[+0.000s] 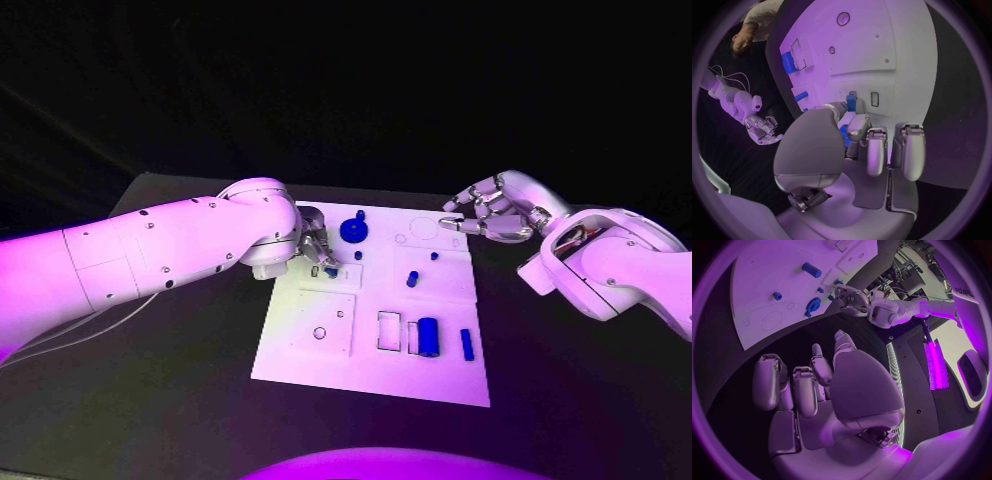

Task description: Assemble the parts on the task board

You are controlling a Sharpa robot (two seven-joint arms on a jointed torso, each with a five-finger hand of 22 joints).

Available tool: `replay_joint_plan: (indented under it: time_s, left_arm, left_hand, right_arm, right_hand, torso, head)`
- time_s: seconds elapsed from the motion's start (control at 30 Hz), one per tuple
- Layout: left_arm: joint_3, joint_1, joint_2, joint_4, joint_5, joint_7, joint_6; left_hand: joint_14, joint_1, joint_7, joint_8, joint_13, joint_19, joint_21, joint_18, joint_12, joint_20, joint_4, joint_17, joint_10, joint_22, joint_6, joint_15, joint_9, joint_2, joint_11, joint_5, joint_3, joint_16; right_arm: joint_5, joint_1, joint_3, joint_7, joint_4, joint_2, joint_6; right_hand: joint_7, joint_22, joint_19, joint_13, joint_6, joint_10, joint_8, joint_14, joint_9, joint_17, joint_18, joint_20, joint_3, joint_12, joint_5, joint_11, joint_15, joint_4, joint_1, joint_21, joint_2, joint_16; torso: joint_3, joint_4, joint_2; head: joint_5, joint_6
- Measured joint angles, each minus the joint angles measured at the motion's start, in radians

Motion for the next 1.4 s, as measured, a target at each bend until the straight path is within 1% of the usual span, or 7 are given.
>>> replay_joint_plan:
  time_s: [0.1, 0.43, 0.83, 0.93, 1.1, 1.2, 1.4]
  left_arm:
    - [0.0, 0.0, -0.001, 0.0, -0.003, 0.0, 0.006]
    - [0.0, -0.001, -0.003, 0.005, -0.012, -0.001, 0.021]
    - [0.001, -0.001, -0.002, 0.005, -0.017, -0.001, 0.025]
    - [0.001, -0.002, -0.001, 0.005, -0.018, -0.001, 0.025]
    - [0.001, -0.002, 0.001, 0.003, -0.019, -0.002, 0.025]
    - [0.001, -0.002, 0.002, 0.002, -0.019, -0.002, 0.025]
    - [0.001, -0.002, 0.005, -0.002, -0.017, -0.003, 0.025]
  left_hand:
    - [0.0, -0.009, 0.0, 0.002, 0.0, 0.0, 0.0, 0.0, 0.0, 0.0, -0.012, 0.0, 0.0, 0.001, 0.0, 0.0, 0.004, -0.009, 0.0, -0.001, 0.018, 0.0]
    - [0.0, -0.012, 0.0, 0.006, 0.0, 0.0, 0.0, 0.0, 0.0, 0.0, -0.014, 0.0, 0.0, 0.001, 0.0, 0.0, 0.004, -0.012, 0.0, -0.001, 0.025, 0.0]
    - [0.0, -0.042, -0.004, 0.012, 0.004, 0.0, 0.0, 0.0, 0.0, 0.0, -0.028, 0.0, 0.011, 0.001, 0.007, 0.0, 0.005, -0.031, -0.004, -0.001, 0.044, 0.0]
    - [0.0, -0.057, -0.004, 0.012, 0.007, 0.003, 0.0, 0.0, 0.0, -0.003, -0.05, 0.0, 0.013, 0.001, 0.007, 0.0, 0.005, -0.032, -0.006, -0.002, 0.066, 0.0]
    - [0.0, -0.087, -0.009, 0.017, 0.01, 0.0, 0.0, 0.0, 0.0, -0.007, -0.063, 0.0, 0.02, 0.0, 0.012, -0.007, 0.005, -0.035, -0.013, -0.004, 0.08, 0.0]
    - [0.001, -0.115, -0.009, 0.017, 0.01, 0.0, 0.0, 0.0, 0.0, -0.007, -0.102, 0.0, 0.02, 0.0, 0.012, -0.008, 0.028, -0.035, -0.013, -0.004, 0.109, 0.0]
    - [0.0, -0.132, -0.009, 0.017, 0.011, 0.004, 0.0, 0.0, 0.0, -0.011, -0.112, 0.0, 0.023, 0.0, 0.012, -0.015, 0.04, -0.034, -0.016, -0.005, 0.114, 0.0]
  right_arm:
    - [0.0, 0.0, 0.0, 0.0, 0.0, 0.0, 0.0]
    - [0.0, 0.0, 0.0, 0.0, 0.0, 0.001, 0.001]
    - [-0.001, 0.0, 0.0, 0.0, 0.0, 0.002, 0.002]
    - [-0.001, 0.0, 0.0, 0.0, 0.0, 0.002, 0.002]
    - [-0.001, 0.0, 0.0, 0.0, 0.0, 0.002, 0.003]
    - [-0.001, 0.0, 0.0, 0.0, 0.001, 0.002, 0.003]
    - [-0.001, 0.0, 0.0, 0.0, 0.002, 0.002, 0.003]
  right_hand:
    - [0.0, 0.0, 0.0, 0.0, 0.0, 0.0, 0.0, 0.0, 0.0, 0.0, 0.0, 0.0, -0.004, 0.0, 0.0, 0.0, 0.0, 0.004, 0.0, 0.0, 0.0, 0.0]
    - [0.0, 0.0, 0.0, 0.0, 0.0, 0.0, 0.0, 0.0, 0.0, 0.0, 0.0, 0.0, -0.004, 0.0, 0.0, 0.0, 0.0, 0.004, 0.0, 0.0, 0.0, 0.0]
    - [0.0, 0.0, 0.0, -0.001, 0.0, 0.0, 0.0, 0.0, 0.0, 0.0, 0.0, 0.0, -0.004, 0.0, 0.0, 0.0, 0.0, 0.004, 0.0, 0.0, 0.0, 0.0]
    - [0.0, 0.0, 0.0, -0.001, 0.0, 0.0, 0.0, 0.0, 0.0, 0.0, 0.0, 0.0, -0.004, 0.0, 0.0, 0.0, 0.0, 0.004, 0.0, 0.0, 0.0, 0.0]
    - [0.0, 0.0, 0.0, -0.001, 0.0, 0.0, 0.0, 0.0, 0.0, 0.0, 0.0, 0.0, -0.004, 0.0, 0.0, 0.0, 0.0, 0.004, 0.0, 0.0, 0.0, 0.0]
    - [0.0, 0.0, 0.0, -0.001, 0.0, 0.0, 0.0, 0.0, 0.0, 0.0, 0.0, 0.0, -0.004, 0.0, 0.0, 0.0, 0.0, 0.004, 0.0, 0.0, 0.0, 0.0]
    - [0.0, 0.0, 0.0, -0.002, 0.0, 0.0, 0.0, 0.0, 0.0, 0.0, 0.0, 0.0, -0.004, -0.004, 0.0, 0.0, 0.0, 0.004, 0.0, 0.0, 0.0, 0.0]
  torso:
    - [-0.0002, 0.0, 0.0]
    - [-0.0002, 0.0002, 0.0]
    - [0.0005, -0.0002, 0.0]
    - [0.0005, -0.0004, 0.0]
    - [0.0008, -0.0004, 0.0]
    - [0.0007, -0.0005, 0.0]
    - [0.0005, -0.0004, 0.0]
  head:
    - [0.0, 0.0]
    - [0.001, 0.0]
    - [0.002, 0.001]
    - [0.002, 0.001]
    - [0.001, 0.0]
    - [0.001, 0.0]
    - [0.0, -0.001]
